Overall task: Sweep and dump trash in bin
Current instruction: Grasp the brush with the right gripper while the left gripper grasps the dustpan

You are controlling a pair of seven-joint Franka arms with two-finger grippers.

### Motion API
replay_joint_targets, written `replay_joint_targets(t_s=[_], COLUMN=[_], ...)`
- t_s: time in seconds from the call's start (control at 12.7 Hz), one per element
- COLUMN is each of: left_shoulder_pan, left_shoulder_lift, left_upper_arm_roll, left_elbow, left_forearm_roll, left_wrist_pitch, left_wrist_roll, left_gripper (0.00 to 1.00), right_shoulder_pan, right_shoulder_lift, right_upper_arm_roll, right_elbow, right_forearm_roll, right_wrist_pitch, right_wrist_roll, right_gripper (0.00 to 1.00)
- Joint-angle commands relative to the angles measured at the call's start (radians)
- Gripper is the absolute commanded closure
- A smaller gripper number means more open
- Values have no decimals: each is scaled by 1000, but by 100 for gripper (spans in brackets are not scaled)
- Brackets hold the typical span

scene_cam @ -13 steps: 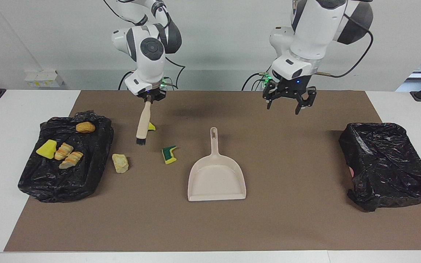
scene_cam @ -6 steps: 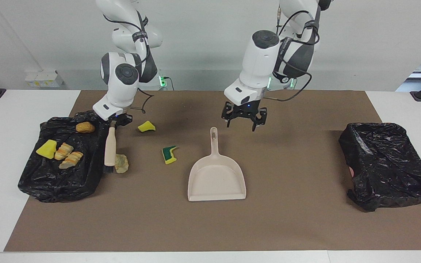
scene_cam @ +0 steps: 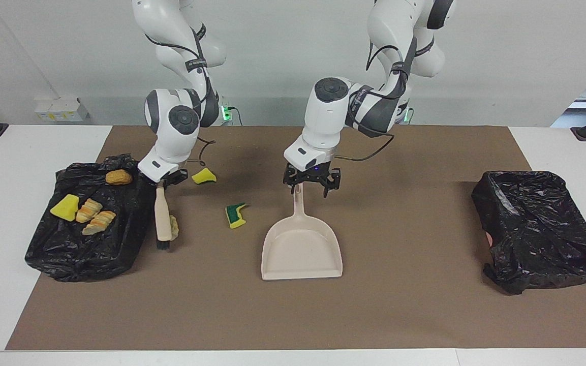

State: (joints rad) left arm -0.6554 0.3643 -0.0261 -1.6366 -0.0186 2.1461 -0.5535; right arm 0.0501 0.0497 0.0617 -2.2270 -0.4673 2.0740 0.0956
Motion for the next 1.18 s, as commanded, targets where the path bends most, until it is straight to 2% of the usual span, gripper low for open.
replay_joint_targets(t_s=[0.0, 0.16, 0.31, 0.55, 0.63, 0.86, 0.94, 1.02, 1.1], left_shoulder_pan=[-38, -43, -43, -44, -44, -46, -46, -46, -46], left_shoulder_lift=[5, 42, 62, 67, 67, 67, 67, 67, 65], left_upper_arm_roll=[17, 17, 17, 17, 17, 15, 15, 15, 15], left_elbow=[-48, -48, -48, -51, -54, -57, -60, -61, -61], left_forearm_roll=[17, 17, 17, 17, 16, 17, 17, 17, 17], left_wrist_pitch=[64, 100, 103, 113, 112, 95, 92, 78, 72], left_wrist_roll=[-60, -77, -83, -89, -89, -86, -85, -82, -80], left_gripper=[0, 0, 0, 16, 21, 46, 51, 62, 65], right_shoulder_pan=[1, 23, 51, 116, 116, 100, 97, 77, 65], right_shoulder_lift=[-13, -17, -19, -25, -37, -31, -36, -47, -59], right_upper_arm_roll=[4, 10, 10, 10, 9, 4, 0, -3, -2], right_elbow=[-2, -8, -5, 10, 35, 147, 164, 162, 159], right_forearm_roll=[149, 209, 326, 366, 387, 389, 391, 391, 391], right_wrist_pitch=[-9, -28, -41, -69, -95, -251, -285, -304, -337], right_wrist_roll=[-141, -212, -254, -237, -244, -235, -231, -212, -162], right_gripper=[100, 100, 100, 100, 100, 100, 100, 100, 100])
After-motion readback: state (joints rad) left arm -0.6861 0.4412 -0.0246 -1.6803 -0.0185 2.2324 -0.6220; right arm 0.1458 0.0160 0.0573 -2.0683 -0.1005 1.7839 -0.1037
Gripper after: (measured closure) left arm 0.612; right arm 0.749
